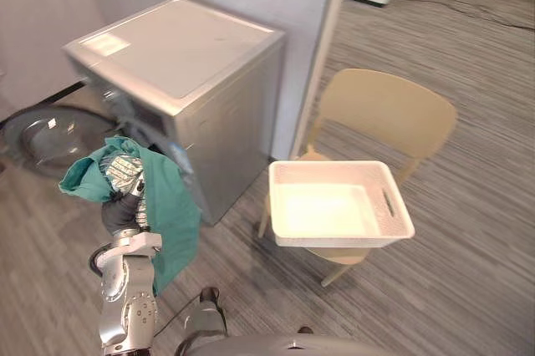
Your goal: Pick up the laundry basket with both hands and put the clothes into the washing machine.
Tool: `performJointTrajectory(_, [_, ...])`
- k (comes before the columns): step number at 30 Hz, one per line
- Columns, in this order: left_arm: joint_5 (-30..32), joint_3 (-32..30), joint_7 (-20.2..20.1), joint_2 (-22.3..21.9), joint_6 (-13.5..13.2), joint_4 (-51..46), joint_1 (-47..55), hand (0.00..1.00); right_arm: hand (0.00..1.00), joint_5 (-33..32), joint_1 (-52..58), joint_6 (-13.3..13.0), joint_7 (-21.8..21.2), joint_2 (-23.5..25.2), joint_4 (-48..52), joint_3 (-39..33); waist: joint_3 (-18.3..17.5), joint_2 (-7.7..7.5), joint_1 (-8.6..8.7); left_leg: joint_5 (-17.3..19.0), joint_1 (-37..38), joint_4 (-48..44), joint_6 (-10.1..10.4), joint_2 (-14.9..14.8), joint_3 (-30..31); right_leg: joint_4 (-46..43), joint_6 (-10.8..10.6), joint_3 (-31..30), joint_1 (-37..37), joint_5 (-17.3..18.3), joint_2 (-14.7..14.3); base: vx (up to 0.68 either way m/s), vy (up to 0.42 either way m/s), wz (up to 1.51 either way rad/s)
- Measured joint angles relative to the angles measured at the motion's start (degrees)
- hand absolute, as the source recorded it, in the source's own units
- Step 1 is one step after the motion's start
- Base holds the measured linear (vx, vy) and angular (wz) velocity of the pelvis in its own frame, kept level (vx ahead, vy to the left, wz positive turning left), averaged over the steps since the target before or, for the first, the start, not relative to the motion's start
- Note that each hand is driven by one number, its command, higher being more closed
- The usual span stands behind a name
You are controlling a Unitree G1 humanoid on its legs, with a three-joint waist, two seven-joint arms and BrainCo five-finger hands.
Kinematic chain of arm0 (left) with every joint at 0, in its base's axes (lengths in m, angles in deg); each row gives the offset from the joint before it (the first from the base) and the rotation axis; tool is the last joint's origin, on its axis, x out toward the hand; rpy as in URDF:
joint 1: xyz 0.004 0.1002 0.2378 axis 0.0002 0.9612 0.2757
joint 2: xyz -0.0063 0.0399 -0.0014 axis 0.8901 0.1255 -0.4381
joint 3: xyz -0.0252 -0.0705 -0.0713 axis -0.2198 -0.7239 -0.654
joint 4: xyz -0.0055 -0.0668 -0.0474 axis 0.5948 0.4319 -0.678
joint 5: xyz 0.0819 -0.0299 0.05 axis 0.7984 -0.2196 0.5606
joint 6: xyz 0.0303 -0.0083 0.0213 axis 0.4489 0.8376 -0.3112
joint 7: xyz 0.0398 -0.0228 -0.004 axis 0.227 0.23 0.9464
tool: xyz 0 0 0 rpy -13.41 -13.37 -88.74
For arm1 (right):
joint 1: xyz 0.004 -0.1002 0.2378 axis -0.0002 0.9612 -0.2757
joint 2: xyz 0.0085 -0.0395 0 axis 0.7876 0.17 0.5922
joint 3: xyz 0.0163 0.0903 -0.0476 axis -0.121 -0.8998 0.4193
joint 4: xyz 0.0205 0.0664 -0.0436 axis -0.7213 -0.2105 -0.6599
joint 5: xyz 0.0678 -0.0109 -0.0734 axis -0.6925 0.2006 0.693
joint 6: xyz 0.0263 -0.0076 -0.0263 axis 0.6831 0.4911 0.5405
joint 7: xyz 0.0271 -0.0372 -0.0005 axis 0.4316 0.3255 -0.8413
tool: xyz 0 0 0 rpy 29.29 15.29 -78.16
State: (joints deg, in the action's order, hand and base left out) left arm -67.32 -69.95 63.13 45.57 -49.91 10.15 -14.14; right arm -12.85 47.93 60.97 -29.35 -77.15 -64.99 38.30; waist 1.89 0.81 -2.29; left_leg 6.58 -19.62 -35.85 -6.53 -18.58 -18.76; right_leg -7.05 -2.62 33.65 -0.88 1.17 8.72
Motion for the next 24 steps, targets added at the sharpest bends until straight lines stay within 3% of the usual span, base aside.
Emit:
performJointTrajectory(2, [0.57, 0.71, -0.71, -0.82, -0.06, 1.15, 0.08, 1.00, 0.00, -0.05, 1.18, -0.25, -0.32, 1.83, 1.74, 0.87, -0.05, -0.06, 1.04, 3.95, 3.54, -3.39, 0.53, -3.04, -4.00, 0.42, -0.81, 2.93, 1.18, -0.51, 1.15, -0.04, 0.119, 1.14])
performJointTrajectory(3, [0.90, 1.27, -0.94, -1.62, -0.09, 2.57, -0.26, 1.00, 0.00, -0.61, 1.47, -0.99, -0.88, 3.56, 3.28, 3.85, -0.25, 0.17, 2.27, 5.58, 6.96, -2.74, 2.30, -5.79, -7.32, 0.79, -1.86, 5.24, 0.90, -1.35, 2.50, -0.03, 0.196, 1.14])
performJointTrajectory(4, [0.90, 1.46, -0.96, -2.01, -0.10, 3.03, -0.33, 1.00, 0.00, -0.66, 1.34, -1.18, -0.98, 4.05, 3.61, 5.11, -0.44, 0.43, 2.59, 5.49, 8.32, -0.88, 3.81, -6.39, -8.54, 0.88, -2.44, 6.13, 0.41, -1.86, 2.95, -0.03, 0.372, 1.21])
performJointTrajectory(5, [0.90, 1.82, -0.95, -3.18, -0.09, 4.37, -0.56, 1.00, 0.00, -1.37, 0.99, -1.50, -1.21, 4.69, 4.71, 7.66, -1.17, 1.55, 3.15, 3.71, 11.28, 7.60, 10.19, -6.26, -10.20, 1.21, -4.02, 8.01, -0.53, -3.30, 3.43, -0.05, 0.462, 0.98])
performJointTrajectory(6, [0.89, 1.68, -0.79, -3.75, -0.06, 5.82, -1.23, 1.00, 0.00, -2.74, -0.41, -1.73, -0.80, 5.81, 5.42, 9.91, -1.50, 1.90, 3.14, 5.48, 12.06, 12.84, 16.11, -3.70, -10.61, 2.00, -4.58, 9.04, -1.44, -5.05, 4.31, -0.06, 0.486, 0.92])
performJointTrajectory(8, [0.87, 1.46, -0.45, -2.73, 0.01, 8.05, -0.90, 1.00, 0.00, -3.43, -1.11, -2.13, 0.49, 6.57, 4.97, 12.94, -0.25, -0.02, 2.60, 5.72, 10.87, 11.52, 14.60, -0.98, -9.63, 3.71, -3.30, 8.48, -0.87, -7.07, 5.96, -0.05, 0.344, 0.64])
performJointTrajectory(9, [0.87, 1.54, 0.20, -1.66, 0.53, 9.46, -0.09, 1.00, 0.00, -3.57, -1.27, -2.29, 0.75, 6.71, 5.28, 16.55, -0.16, -1.21, 2.98, 6.82, 9.48, 8.78, 12.82, 0.17, -7.05, 4.64, -2.44, 8.65, 1.63, -8.57, 6.54, -0.01, 0.344, 0.80])
performJointTrajectory(12, [0.88, 4.30, 0.24, -0.89, 1.10, 10.21, -0.11, 1.00, 0.00, -4.50, -1.03, -2.35, 0.86, 5.70, 5.55, 20.95, -0.17, -1.30, 2.86, 8.32, 8.48, 7.58, 11.41, 2.98, -2.55, 1.02, -2.05, 10.98, 4.26, -9.37, 9.48, 0.02, 0.308, 1.06])
performJointTrajectory(13, [0.95, 6.87, -0.22, -0.26, 1.15, 10.66, 0.09, 1.00, 0.00, -4.71, -0.93, -2.33, 0.84, 4.32, 7.06, 22.48, -0.14, -1.20, 2.42, 8.86, 8.59, 9.52, 10.58, 6.04, -0.52, -7.22, 0.64, 7.52, 2.54, -8.55, 13.83, 0.00, 0.307, 1.07])
performJointTrajectory(14, [1.01, 8.19, -0.31, -0.28, 1.19, 10.91, 0.17, 1.00, 0.00, -4.99, -0.51, -2.36, 0.80, 3.86, 8.30, 22.77, -0.16, -1.42, 2.47, 8.85, 8.88, 10.81, 9.99, 7.98, 1.03, -12.82, 4.40, 3.03, 0.25, -8.19, 16.14, -0.01, 0.285, 1.60])
performJointTrajectory(15, [1.15, 11.75, -0.78, 0.09, 1.11, 11.66, 0.09, 1.00, 0.00, -6.16, 0.98, -3.18, 0.45, 4.33, 10.98, 23.20, 0.39, 0.50, 4.07, 7.93, 8.84, 12.53, 8.45, 10.18, 6.38, -21.51, 3.37, -15.40, -5.76, -0.16, 13.34, -0.01, 0.172, 1.30])
performJointTrajectory(16, [1.23, 12.17, -0.87, 0.32, 1.05, 11.98, -0.02, 1.00, 0.00, -6.79, 1.01, -3.29, 0.39, 4.59, 11.39, 23.31, 0.48, 0.66, 4.41, 7.69, 8.83, 12.92, 8.11, 10.46, 7.46, -22.30, 2.17, -18.81, -6.11, 2.11, 11.61, 0.02, 0.099, 1.93])
performJointTrajectory(17, [1.71, 13.16, -1.09, 1.18, 0.99, 13.87, -0.85, 1.00, 0.00, -8.21, 1.04, -3.80, 0.54, 6.91, 12.31, 23.73, 0.59, 0.39, 5.76, 6.40, 9.06, 14.53, 7.53, 12.23, 11.64, -24.08, 1.78, -29.34, -7.79, 8.66, 4.67, 0.06, -0.033, 1.71])
performJointTrajectory(18, [2.18, 13.53, -1.27, 1.29, 1.01, 16.05, -1.33, 1.00, 0.00, -9.75, 1.04, -4.09, 0.55, 8.54, 12.28, 24.57, 1.02, -0.55, 6.11, 5.51, 10.25, 15.69, 7.58, 13.74, 14.04, -25.08, 1.67, -36.01, -9.29, 12.42, -0.47, 0.06, -0.033, 1.75])
performJointTrajectory(20, [2.17, 13.70, -1.24, 1.19, 1.12, 18.15, -0.38, 1.00, 0.00, -10.20, 1.07, -4.30, 0.57, 9.62, 12.49, 25.62, 1.37, -1.14, 5.64, 5.95, 11.65, 15.67, 7.83, 15.17, 15.95, -22.37, 0.79, -37.74, -11.53, 13.64, -5.23, 0.07, -0.085, 1.00])
performJointTrajectory(21, [2.19, 14.06, -1.20, 0.86, 1.22, 18.22, 0.31, 1.00, 0.00, -10.16, 1.44, -4.31, 0.54, 9.85, 13.66, 26.60, 1.59, -1.71, 5.76, 7.63, 11.66, 13.65, 8.30, 15.56, 17.45, -19.06, -0.73, -37.28, -12.18, 10.75, -6.85, 0.08, -0.134, 0.87])
performJointTrajectory(22, [2.25, 14.66, -1.14, 0.36, 1.50, 18.34, 0.47, 1.00, 0.00, -10.17, 2.07, -4.28, 0.51, 9.73, 14.43, 26.62, 1.65, -1.24, 5.96, 8.49, 11.61, 13.04, 8.89, 15.46, 18.39, -18.28, -0.89, -35.48, -11.05, 11.01, -6.90, 0.16, -0.136, 0.49])
performJointTrajectory(23, [2.65, 15.48, -1.08, -0.43, 1.58, 16.60, 1.38, 1.00, 0.00, -9.77, 2.53, -4.06, 0.60, 9.28, 15.01, 26.62, 1.34, 0.19, 4.63, 8.70, 12.66, 13.46, 9.12, 13.97, 18.24, -17.37, -0.51, -34.15, -10.65, 10.74, -7.45, 0.20, -0.119, 0.12])
performJointTrajectory(24, [3.14, 16.05, -1.04, -0.43, 1.58, 14.82, 1.38, 1.00, 0.00, -9.10, 2.73, -3.80, 0.62, 9.33, 15.76, 26.61, 1.39, 0.38, 4.15, 8.75, 13.44, 14.66, 9.30, 13.13, 18.17, -18.76, -0.70, -31.44, -10.99, 10.63, -7.22, 0.20, -0.139, -0.20])
